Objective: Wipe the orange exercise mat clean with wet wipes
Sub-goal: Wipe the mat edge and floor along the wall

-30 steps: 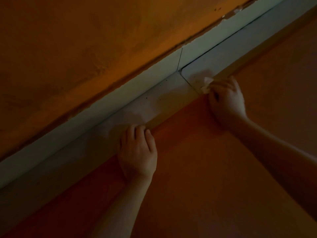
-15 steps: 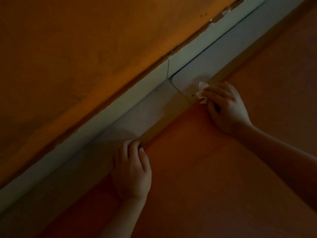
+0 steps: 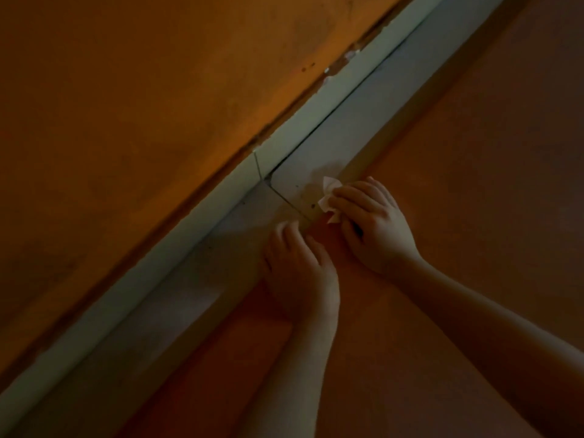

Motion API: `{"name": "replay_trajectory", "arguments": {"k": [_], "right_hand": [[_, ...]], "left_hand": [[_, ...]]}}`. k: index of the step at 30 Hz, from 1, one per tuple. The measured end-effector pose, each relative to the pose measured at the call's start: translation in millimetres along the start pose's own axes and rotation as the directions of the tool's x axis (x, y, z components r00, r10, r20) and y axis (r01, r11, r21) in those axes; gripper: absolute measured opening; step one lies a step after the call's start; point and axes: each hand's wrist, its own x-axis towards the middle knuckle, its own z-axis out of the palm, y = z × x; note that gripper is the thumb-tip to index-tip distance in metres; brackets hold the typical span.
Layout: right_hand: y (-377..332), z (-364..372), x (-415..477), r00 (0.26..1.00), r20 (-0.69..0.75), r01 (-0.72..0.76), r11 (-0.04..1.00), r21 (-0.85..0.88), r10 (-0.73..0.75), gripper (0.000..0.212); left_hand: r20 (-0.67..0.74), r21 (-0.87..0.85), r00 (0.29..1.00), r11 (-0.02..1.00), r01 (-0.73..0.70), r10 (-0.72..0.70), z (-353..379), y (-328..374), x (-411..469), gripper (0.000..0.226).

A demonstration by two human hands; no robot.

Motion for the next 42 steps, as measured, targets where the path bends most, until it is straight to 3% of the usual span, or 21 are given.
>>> {"name": "replay_trajectory", "arguments": {"k": [4,14,20,22,25,28,29,31,33,37,42], "right_hand": [[1.1,-1.3,-0.6,1.000,-0.011,-0.013,1.000,0.010,0.013,0.030],[0.9,-2.2,1.5,0.999,0.053,0.005,0.999,0.035,-0.007,0.031],[49.8,-20.9,26.1,0.968,0.125,0.222,0.975,-0.030,-0.217,0.034],[84.5,-30.6,40.3,0.981,0.116,0.165,0.982,-0.088,-0.154,0.034],[122.1,-42.3,56.2,0.998,0.043,-0.041,0.989,-0.139,0.047,0.035],[94.2,-28.5,50.7,0.988,-0.020,-0.156,0.987,-0.045,0.155,0.027],[84.1,-23.6,45.6,0.992,-0.007,-0.123,0.992,0.006,0.123,0.024],[88.5,-27.2,40.2,0.992,0.080,0.088,0.994,0.068,-0.093,0.025],[125.5,-40.2,51.7,0.948,0.149,0.278,0.960,0.037,-0.280,0.031],[162.7,-48.7,60.2,0.991,0.091,0.097,0.995,-0.004,-0.096,0.032],[158.8,-48.0,59.6,0.991,0.100,0.084,0.996,0.010,-0.085,0.035]], "left_hand": [[0.026,0.187,0.998,0.981,-0.061,0.057,11.6,-2.5,-5.7,0.040],[0.004,0.237,0.997,0.969,-0.075,0.077,10.5,3.4,-6.0,0.041],[-0.023,0.255,0.997,0.964,-0.072,0.080,11.6,4.7,-5.6,0.044],[-0.034,0.249,0.996,0.966,-0.069,0.080,12.7,5.7,-5.3,0.044],[-0.058,0.245,0.994,0.967,-0.074,0.090,13.0,5.3,-6.1,0.044],[-0.071,0.246,0.993,0.967,-0.074,0.094,14.1,4.1,-5.7,0.043],[-0.073,0.249,0.992,0.965,-0.078,0.099,13.4,4.7,-6.2,0.043],[-0.066,0.258,0.992,0.962,-0.083,0.104,12.2,5.8,-6.9,0.044],[-0.046,0.270,0.994,0.960,-0.081,0.097,11.8,3.7,-7.0,0.045],[-0.026,0.280,0.996,0.957,-0.073,0.083,12.7,2.6,-6.8,0.046],[0.000,0.313,0.992,0.942,-0.116,0.123,11.3,3.3,-8.5,0.044]]}}
